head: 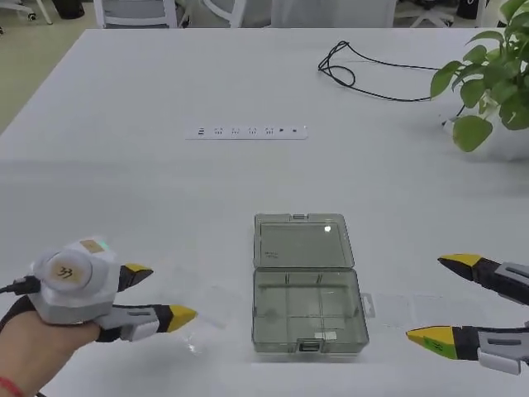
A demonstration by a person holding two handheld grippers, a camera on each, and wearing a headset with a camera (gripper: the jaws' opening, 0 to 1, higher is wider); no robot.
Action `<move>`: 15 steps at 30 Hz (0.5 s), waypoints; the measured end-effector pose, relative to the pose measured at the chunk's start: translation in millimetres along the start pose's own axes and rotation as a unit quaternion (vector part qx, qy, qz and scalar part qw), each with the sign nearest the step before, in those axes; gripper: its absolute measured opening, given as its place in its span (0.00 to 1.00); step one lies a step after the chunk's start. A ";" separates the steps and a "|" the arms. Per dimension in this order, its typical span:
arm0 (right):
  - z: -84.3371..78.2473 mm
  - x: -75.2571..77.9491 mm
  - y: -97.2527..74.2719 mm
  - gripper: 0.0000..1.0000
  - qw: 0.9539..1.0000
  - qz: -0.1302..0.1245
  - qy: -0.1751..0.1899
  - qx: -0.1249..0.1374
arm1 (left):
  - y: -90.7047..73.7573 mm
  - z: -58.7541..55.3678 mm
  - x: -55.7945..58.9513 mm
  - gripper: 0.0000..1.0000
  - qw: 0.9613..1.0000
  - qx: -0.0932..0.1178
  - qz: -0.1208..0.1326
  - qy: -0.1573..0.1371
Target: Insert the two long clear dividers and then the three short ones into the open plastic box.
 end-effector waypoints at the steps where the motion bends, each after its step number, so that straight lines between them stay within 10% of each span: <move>1: -0.2 0.1 0.2 0.77 1.000 0.000 0.000 0.000 | 0.4 -0.6 -0.3 0.63 1.000 -0.002 0.001 -0.001; 15: -2.6 0.0 1.0 0.76 1.000 -0.001 0.007 0.001 | 11.7 -30.3 -16.3 0.51 0.995 -0.079 0.034 -0.043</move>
Point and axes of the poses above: the centre of the closed fingertips' face, and the gripper's own axes: y roughly forward along the fingers, x roughly to its right, z roughly out of its top, the point moved 1 cm from there along -y, roughly backward along the fingers, and after that the axes turned 2 degrees about y, right-handed, at the moved point
